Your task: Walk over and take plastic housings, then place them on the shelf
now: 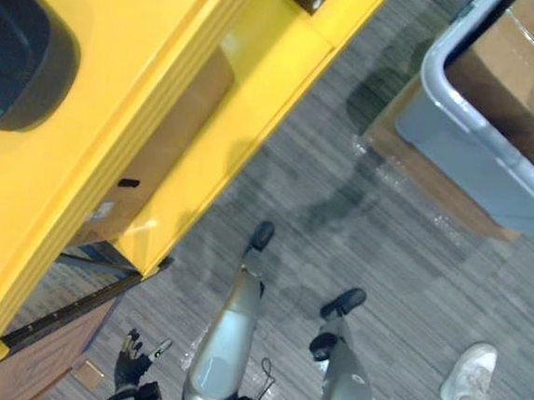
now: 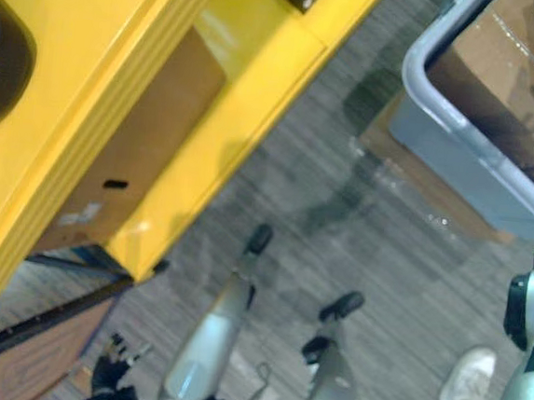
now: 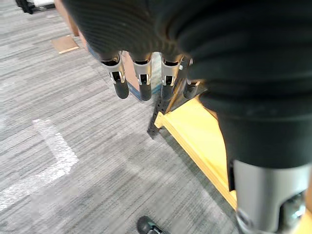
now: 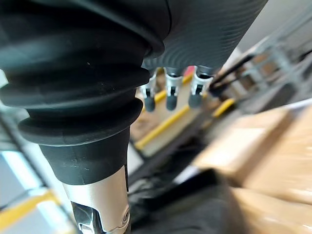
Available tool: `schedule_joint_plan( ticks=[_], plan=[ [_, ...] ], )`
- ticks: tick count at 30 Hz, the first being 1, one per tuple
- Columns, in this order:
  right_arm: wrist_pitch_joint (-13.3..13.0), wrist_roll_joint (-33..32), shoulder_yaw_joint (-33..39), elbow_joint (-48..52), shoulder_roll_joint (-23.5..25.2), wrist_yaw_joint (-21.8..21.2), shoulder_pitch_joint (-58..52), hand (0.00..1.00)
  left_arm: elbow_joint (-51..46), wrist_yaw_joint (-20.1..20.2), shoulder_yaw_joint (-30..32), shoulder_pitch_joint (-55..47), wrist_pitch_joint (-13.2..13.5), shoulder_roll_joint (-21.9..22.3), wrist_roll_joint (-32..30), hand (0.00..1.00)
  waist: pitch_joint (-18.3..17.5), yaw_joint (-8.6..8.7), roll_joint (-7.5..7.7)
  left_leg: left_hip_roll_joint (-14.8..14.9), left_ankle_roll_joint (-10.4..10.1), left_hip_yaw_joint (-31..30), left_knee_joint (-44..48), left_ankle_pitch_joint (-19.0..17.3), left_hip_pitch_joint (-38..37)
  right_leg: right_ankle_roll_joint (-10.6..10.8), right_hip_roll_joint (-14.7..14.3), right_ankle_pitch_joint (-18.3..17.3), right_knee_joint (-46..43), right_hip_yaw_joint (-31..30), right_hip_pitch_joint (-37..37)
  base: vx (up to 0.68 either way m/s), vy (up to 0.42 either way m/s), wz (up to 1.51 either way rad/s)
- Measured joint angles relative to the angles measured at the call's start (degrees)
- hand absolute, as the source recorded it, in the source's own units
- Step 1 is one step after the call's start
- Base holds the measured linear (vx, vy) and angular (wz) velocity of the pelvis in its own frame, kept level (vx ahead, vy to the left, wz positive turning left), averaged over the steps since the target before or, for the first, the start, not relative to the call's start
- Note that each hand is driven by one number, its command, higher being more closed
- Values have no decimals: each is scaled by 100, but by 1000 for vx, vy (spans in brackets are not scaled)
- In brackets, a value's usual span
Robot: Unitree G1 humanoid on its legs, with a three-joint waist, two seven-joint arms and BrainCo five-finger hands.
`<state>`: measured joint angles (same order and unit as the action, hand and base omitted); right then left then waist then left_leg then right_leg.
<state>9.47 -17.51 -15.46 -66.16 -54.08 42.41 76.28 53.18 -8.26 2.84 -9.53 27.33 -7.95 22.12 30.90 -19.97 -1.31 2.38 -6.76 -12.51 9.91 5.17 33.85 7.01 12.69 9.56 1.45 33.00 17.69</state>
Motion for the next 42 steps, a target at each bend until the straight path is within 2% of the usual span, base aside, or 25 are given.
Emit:
schedule_joint_plan(
  ticks=[3, 7, 12, 13, 16, 20, 23, 27, 31, 32, 37, 39, 42],
  plan=[
    [189, 18, -4, -210, -43, -28, 277, 0, -7, 7, -126, 0, 9, 1, -3, 0, -7, -108, -65, -37, 1, -43, -15, 2, -50, 6, 7, 2, 60, 30, -102, -36, 20, 12],
    [430, 22, -141, -361, -245, -106, 554, 0, 13, 56, -200, -2, 20, 57, -3, 0, -86, -315, -277, -90, 2, -123, -238, 124, -87, 35, 39, -23, 121, 185, -140, -45, 27, 16],
    [627, 38, -519, -411, -262, -114, 863, 0, 25, 239, -418, -1, 74, 82, 3, 0, -102, -513, -526, -115, 12, -135, -404, 216, -85, 54, 73, -9, 140, 221, -80, -44, 34, 4],
    [690, 45, -555, -413, -263, -114, 891, 0, 25, 251, -418, -1, 85, 90, 7, 0, -103, -539, -551, -117, 14, -135, -409, 217, -84, 57, 72, -7, 152, 225, -82, -34, 37, 3],
    [1127, 239, -731, -424, -265, -110, 1029, 0, 27, 339, -417, -1, 132, 111, 12, 0, -118, -608, -593, -127, 14, -154, -439, 218, -46, 75, 63, 12, 220, 265, -76, -13, 17, 4],
    [1583, 251, -731, -489, -442, -71, 1109, 0, 27, 478, -424, 7, 184, 127, 52, 0, -97, -671, -646, -143, 14, -281, -428, 218, 33, 77, 44, 13, 222, 309, -47, -18, 29, 10],
    [1694, 251, -732, -493, -489, 0, 1124, 0, 59, 510, -424, 7, 244, 137, 137, 0, -138, -779, -744, -138, 14, -277, -418, 217, 88, 76, 42, 13, 216, 302, 15, -36, 34, -3],
    [1872, 253, -730, -505, -504, 25, 1200, 0, 201, 558, -424, 7, 266, 153, 228, 0, -145, -809, -788, -130, 12, -275, -351, 216, 240, 62, 38, 3, 214, 302, 145, -47, 39, -4],
    [2201, 277, -728, -524, -611, 47, 1262, 0, 201, 632, -427, 7, 270, 163, 272, 0, -141, -937, -879, -123, 11, -260, -354, 215, 269, 30, 37, -19, 214, 289, 215, -50, 49, -3],
    [2237, 292, -729, -526, -623, 2, 1263, 100, 204, 634, -427, 7, 270, 163, 283, 0, -144, -946, -885, -123, 11, -261, -357, 215, 277, 31, 38, -19, 217, 290, 221, -33, 40, -1],
    [2544, 884, -720, -472, -743, -466, 1369, 100, 202, 728, -424, 7, 302, 165, 464, 0, -156, -1051, -913, -124, 11, -252, -376, 215, 362, 67, 40, 5, 237, 289, 311, -18, 38, 0],
    [2752, 1352, -730, -470, -785, -753, 1451, 100, 202, 749, -419, 7, 389, 166, 473, 0, -161, -1109, -920, -130, 11, -257, -379, 215, 386, 70, 38, 9, 262, 303, 319, -18, 45, 3],
    [2883, 1892, -783, -454, -830, -1049, 1469, 100, 198, 882, -401, 7, 478, 174, 578, 0, -161, -1186, -921, -134, 6, -255, -421, 219, 390, 61, 40, -2, 295, 306, 321, -21, 43, 1]
  ],
)
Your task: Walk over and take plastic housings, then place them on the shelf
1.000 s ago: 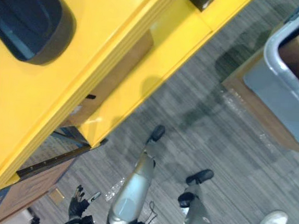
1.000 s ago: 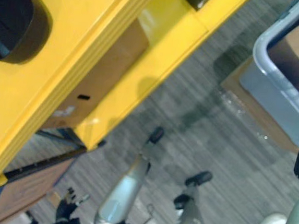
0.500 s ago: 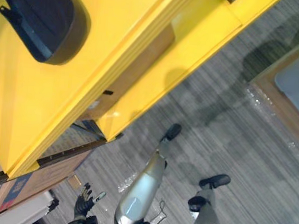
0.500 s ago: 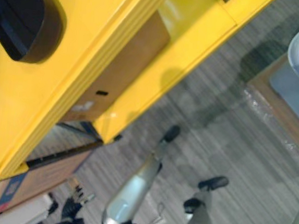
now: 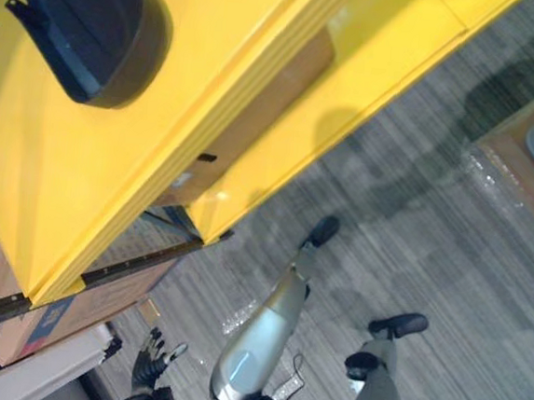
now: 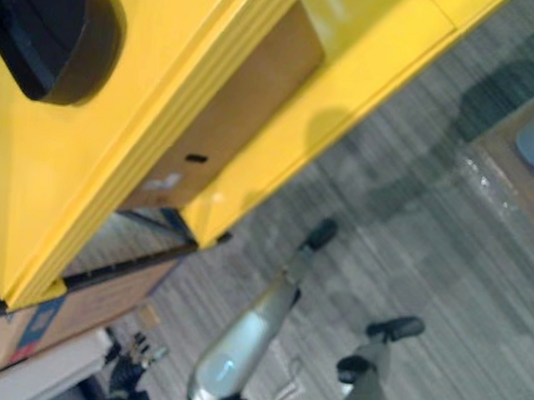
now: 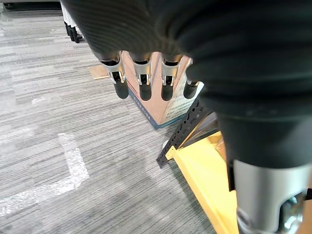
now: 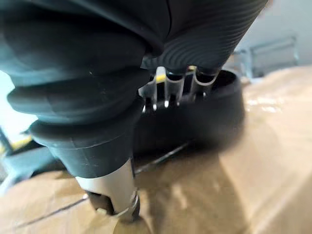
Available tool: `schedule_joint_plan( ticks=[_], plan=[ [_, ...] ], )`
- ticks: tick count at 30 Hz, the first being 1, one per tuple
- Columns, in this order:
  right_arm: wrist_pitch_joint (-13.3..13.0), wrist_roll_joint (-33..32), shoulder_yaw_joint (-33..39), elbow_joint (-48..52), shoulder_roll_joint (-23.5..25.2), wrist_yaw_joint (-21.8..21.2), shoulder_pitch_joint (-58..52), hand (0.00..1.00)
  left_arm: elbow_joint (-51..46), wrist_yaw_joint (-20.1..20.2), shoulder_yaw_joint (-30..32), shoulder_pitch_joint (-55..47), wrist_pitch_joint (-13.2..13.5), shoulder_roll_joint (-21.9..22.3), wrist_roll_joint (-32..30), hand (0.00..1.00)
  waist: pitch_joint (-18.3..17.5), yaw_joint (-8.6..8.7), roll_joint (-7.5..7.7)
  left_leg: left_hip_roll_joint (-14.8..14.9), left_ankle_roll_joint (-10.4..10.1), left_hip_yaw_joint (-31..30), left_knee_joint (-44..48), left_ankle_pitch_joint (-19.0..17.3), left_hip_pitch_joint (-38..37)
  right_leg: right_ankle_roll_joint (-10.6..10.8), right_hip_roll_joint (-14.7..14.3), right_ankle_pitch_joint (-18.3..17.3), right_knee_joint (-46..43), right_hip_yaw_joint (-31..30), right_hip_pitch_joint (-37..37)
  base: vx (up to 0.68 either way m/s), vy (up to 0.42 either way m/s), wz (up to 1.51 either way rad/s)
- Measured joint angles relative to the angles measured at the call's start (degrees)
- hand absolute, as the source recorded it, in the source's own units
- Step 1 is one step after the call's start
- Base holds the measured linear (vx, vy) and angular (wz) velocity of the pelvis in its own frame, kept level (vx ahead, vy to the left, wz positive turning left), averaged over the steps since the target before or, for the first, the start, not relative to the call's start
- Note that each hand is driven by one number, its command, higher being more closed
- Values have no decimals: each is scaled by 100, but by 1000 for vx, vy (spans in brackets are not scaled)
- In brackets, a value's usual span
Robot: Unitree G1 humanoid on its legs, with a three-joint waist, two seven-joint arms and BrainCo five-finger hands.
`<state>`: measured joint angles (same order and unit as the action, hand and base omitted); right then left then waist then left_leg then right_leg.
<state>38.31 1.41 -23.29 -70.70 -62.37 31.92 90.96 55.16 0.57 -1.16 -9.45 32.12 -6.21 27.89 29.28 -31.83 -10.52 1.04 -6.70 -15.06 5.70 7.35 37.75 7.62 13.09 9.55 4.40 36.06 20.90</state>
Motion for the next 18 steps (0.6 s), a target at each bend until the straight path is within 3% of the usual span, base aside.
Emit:
schedule_joint_plan(
  ticks=[5, 9, 15, 18],
  plan=[
    [179, 659, -103, 9, -67, -562, -1, 100, -17, 29, 40, 0, 30, 30, 97, 0, 0, -78, 0, 1, -9, -2, -44, 9, 3, 25, 2, 17, 8, 10, -4, -12, 43, 1],
    [193, 1584, -109, 14, -67, -1253, -72, 100, -25, 26, 42, 0, 48, 51, 92, 0, 0, -75, 0, 5, -12, -2, -44, 12, 1, 25, 2, 17, 7, 10, -9, -20, 45, 0],
    [-265, 2138, -97, 4, -68, -1693, -676, 100, -29, -3, 52, 4, 292, 51, 79, 0, -1, -47, 2, 10, -12, -7, -26, 13, -145, 21, 12, 1, -54, 10, -143, -18, 29, 0],
    [-569, 2022, 36, -20, -67, -1586, -1142, 100, -79, -85, 50, 5, 497, 50, 26, 0, -46, -14, 31, 16, -16, -22, -28, 15, -229, 14, 19, -49, -117, 16, -212, -33, 38, 2]
  ],
)
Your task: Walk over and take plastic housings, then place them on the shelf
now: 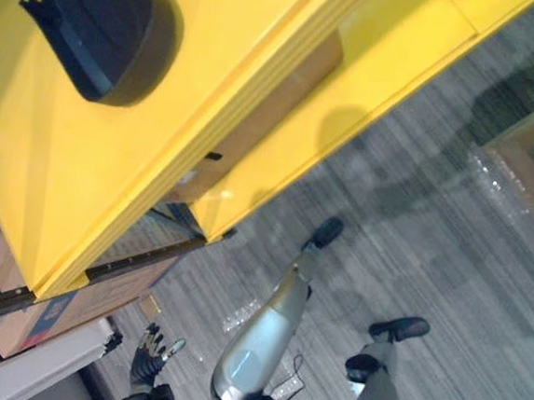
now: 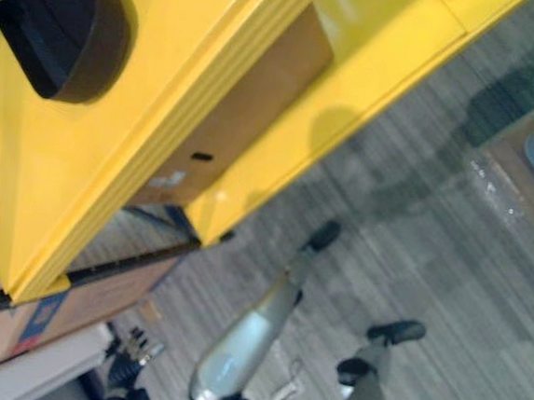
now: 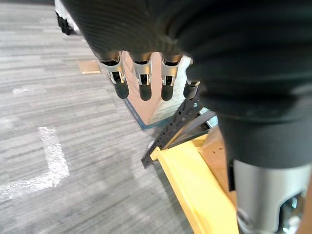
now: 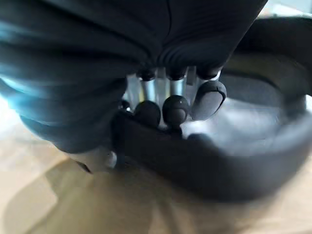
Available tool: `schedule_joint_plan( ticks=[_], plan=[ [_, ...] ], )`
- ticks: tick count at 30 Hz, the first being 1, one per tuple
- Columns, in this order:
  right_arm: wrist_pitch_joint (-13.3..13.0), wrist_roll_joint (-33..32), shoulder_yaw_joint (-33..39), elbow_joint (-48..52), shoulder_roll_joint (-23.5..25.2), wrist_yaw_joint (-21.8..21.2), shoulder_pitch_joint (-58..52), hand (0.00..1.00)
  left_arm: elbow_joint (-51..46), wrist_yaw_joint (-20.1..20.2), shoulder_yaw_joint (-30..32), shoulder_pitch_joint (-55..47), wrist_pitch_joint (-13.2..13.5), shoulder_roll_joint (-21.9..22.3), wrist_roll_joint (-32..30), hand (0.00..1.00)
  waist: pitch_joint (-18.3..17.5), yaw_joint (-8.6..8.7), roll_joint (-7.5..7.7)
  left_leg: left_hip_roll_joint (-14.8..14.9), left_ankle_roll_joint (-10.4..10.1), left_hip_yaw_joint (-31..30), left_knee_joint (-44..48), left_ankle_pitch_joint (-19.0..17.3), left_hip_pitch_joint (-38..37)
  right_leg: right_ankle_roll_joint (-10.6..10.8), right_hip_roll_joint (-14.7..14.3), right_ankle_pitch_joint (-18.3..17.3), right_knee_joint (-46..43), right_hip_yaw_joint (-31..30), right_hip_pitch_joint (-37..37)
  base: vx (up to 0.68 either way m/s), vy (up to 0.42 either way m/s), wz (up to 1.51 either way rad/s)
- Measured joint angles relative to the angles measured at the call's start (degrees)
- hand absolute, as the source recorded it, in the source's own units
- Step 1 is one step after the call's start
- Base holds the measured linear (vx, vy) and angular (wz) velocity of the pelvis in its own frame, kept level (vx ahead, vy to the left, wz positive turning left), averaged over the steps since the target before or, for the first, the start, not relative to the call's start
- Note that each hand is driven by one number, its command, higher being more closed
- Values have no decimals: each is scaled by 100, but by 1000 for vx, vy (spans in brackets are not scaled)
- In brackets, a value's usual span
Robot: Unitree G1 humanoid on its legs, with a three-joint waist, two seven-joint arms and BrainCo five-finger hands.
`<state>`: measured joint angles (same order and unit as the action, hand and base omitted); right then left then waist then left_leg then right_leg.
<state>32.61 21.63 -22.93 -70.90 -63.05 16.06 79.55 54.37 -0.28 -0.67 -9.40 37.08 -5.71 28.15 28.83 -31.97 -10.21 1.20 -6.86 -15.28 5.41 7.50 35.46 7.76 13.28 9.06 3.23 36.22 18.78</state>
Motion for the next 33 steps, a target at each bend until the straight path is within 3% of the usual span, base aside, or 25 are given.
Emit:
schedule_joint_plan(
  ticks=[5, 9, 11, 15, 20, 23, 25, 27, 30, 32, 33],
  plan=[
    [-516, -632, 483, -27, 112, 558, -703, 100, -441, -651, 4, 10, 475, -18, -522, 0, -32, 236, 115, 29, -5, -8, -121, 71, -223, -3, -3, 8, -58, 1, -162, -42, 37, 1],
    [-836, -967, 997, -140, 425, 760, -1210, 100, -979, -877, 4, 17, 619, -124, -603, 0, -86, 562, 370, 65, -6, 23, -166, 71, -431, -7, -25, 7, -60, -28, -320, -25, 14, -3],
    [-983, -1073, 1335, -209, 493, 944, -1457, 100, -1346, -1003, 3, 17, 618, -193, -602, 0, -90, 801, 502, 91, -7, 29, -181, 71, -583, -17, -48, 1, -60, -35, -470, -43, 20, -5],
    [-1098, -1185, 1720, -222, 495, 1135, -1709, 100, -2018, -1032, 43, 2, 577, -352, -598, 0, -119, 1084, 756, 183, -11, 173, -201, 69, -836, -51, -99, 8, -65, -166, -611, -63, 19, -18],
    [-1286, -1311, 1946, -234, 496, 1424, -1963, 100, -2819, -1091, 15, -10, 411, -536, -593, 0, -148, 1372, 841, 268, -79, 180, -460, 208, -1037, -89, -154, -51, -62, -182, -678, -76, 19, -7],
    [-1470, -1552, 1978, -229, 508, 1767, -1978, 100, -3026, -1077, -30, -13, 334, -565, -564, 0, -148, 1409, 841, 321, -92, 205, -702, 348, -1137, -51, -183, 21, -7, -193, -666, -54, 5, -6],
    [-1681, -1792, 1991, -120, 521, 2041, -1977, 100, -3135, -1006, -79, -17, 292, -561, -547, 0, -142, 1414, 854, 346, -104, 213, -734, 370, -1140, -83, -223, 78, 70, -197, -675, -30, -6, -4],
    [-2085, -2119, 1902, 278, 553, 2414, -1971, 100, -3260, -729, -174, -25, 213, -558, -288, 0, -136, 1455, 867, 371, -117, 238, -747, 395, -1144, -124, -254, 141, 126, -208, -678, -5, -10, -5],
    [-2644, -2375, 1769, 829, 663, 2639, -1969, 100, -3499, -259, -262, -31, 54, -534, 107, 0, -154, 1601, 926, 387, -115, 270, -786, 400, -1189, -122, -259, 170, 126, -236, -684, 13, 2, -6],
    [-3173, -2561, 1767, 1389, 870, 2687, -1972, 100, -3886, 237, -332, -14, -254, -513, 361, 0, -157, 1729, 1024, 395, -114, 348, -812, 400, -1304, -121, -249, 171, 126, -325, -739, 30, 11, -14],
    [-3301, -2565, 1768, 1488, 920, 2694, -1981, 100, -3980, 369, -355, -3, -348, -515, 416, 0, -152, 1762, 1034, 402, -114, 359, -834, 400, -1356, -121, -250, 171, 126, -330, -777, 34, 16, -7]
  ],
)
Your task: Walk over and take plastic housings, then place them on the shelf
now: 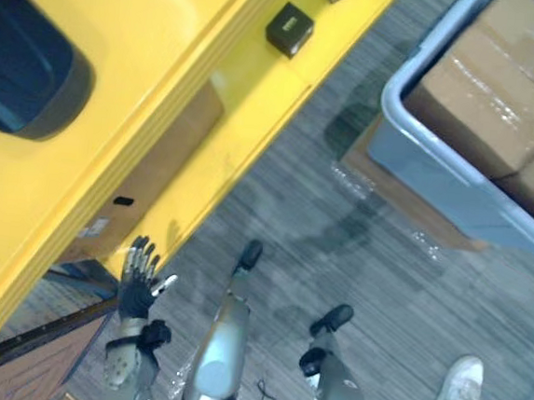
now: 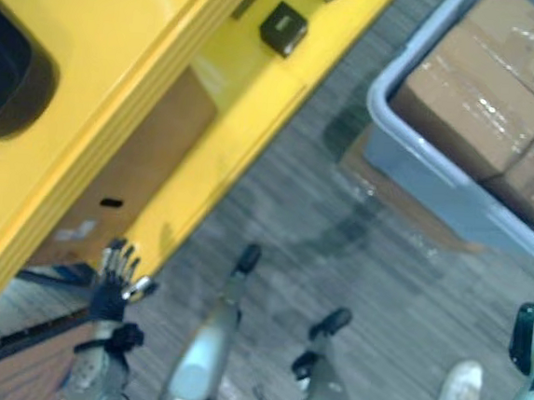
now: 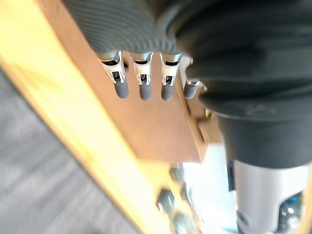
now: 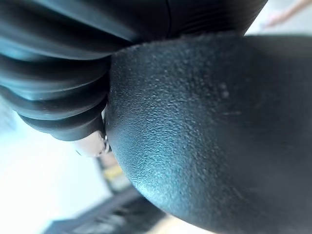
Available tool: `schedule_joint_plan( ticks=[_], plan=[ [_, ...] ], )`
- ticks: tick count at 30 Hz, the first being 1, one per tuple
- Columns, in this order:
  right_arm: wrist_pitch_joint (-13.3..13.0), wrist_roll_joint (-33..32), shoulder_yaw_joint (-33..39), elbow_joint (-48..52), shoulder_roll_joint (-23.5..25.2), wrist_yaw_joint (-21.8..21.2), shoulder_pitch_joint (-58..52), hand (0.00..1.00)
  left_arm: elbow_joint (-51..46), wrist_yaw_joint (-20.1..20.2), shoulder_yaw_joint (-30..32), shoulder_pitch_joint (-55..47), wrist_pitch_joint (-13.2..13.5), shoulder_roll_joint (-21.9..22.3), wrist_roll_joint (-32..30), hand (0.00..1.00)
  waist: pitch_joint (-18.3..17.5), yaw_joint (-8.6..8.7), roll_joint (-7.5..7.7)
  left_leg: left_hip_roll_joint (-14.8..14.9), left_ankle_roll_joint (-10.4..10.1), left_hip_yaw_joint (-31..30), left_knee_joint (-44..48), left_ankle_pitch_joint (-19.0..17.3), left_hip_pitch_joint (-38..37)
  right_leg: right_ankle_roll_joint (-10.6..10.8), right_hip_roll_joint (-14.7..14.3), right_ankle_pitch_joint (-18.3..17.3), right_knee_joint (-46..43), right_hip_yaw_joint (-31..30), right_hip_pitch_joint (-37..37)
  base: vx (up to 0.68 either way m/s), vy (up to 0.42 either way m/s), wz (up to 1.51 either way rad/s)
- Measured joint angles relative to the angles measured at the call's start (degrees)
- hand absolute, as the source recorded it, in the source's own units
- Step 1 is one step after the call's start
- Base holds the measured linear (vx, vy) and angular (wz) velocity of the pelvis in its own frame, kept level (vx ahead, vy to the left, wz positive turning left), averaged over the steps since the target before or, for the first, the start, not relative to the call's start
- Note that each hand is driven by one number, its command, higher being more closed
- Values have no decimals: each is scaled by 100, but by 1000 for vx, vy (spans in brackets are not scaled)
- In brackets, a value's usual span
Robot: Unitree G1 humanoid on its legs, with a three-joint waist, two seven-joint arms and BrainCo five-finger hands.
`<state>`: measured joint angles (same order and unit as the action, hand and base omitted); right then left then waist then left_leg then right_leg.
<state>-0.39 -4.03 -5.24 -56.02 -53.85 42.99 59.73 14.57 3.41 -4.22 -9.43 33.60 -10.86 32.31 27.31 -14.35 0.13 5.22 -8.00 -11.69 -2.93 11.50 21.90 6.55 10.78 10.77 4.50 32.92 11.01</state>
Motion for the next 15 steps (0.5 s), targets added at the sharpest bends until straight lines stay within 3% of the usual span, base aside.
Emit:
schedule_joint_plan(
  ticks=[3, 7, 10, 13, 15],
  plan=[
    [-541, -88, 110, 1041, 382, 84, -371, 100, -402, 551, -211, 52, -566, 1, 191, 0, 0, 130, 107, 29, -1, 118, -124, -3, -368, 3, 6, -58, -1, -50, -247, 37, 26, -11],
    [-716, -81, 432, 2110, 893, 145, -911, 100, -792, 914, -357, 110, -1130, 1, 508, 0, -54, 240, 211, 39, -5, 132, -155, -23, -616, 16, 1, -115, -1, -41, -481, 11, 14, -2],
    [-721, -94, 689, 3072, 1656, 186, -1657, 100, -944, 1098, -377, 242, -1714, 3, 821, 0, -359, 273, 415, 29, 2, 177, -158, -79, -724, 41, 7, -181, 0, -38, -588, 34, 33, 0],
    [-907, -385, 883, 4114, 2504, -231, -2477, 100, -1075, 1357, -393, 297, -2470, 17, 1222, 0, -678, 294, 596, 0, 17, 250, -159, -170, -919, 55, 43, -241, 0, -48, -756, 54, 28, -3],
    [-1159, -772, 835, 4768, 3050, -1011, -2994, 100, -1123, 1532, -441, 396, -3039, 17, 1469, 0, -831, 398, 638, -37, 31, 274, -159, -213, -1111, 90, 52, -272, -2, -48, -930, 59, 24, 0]
  ],
)
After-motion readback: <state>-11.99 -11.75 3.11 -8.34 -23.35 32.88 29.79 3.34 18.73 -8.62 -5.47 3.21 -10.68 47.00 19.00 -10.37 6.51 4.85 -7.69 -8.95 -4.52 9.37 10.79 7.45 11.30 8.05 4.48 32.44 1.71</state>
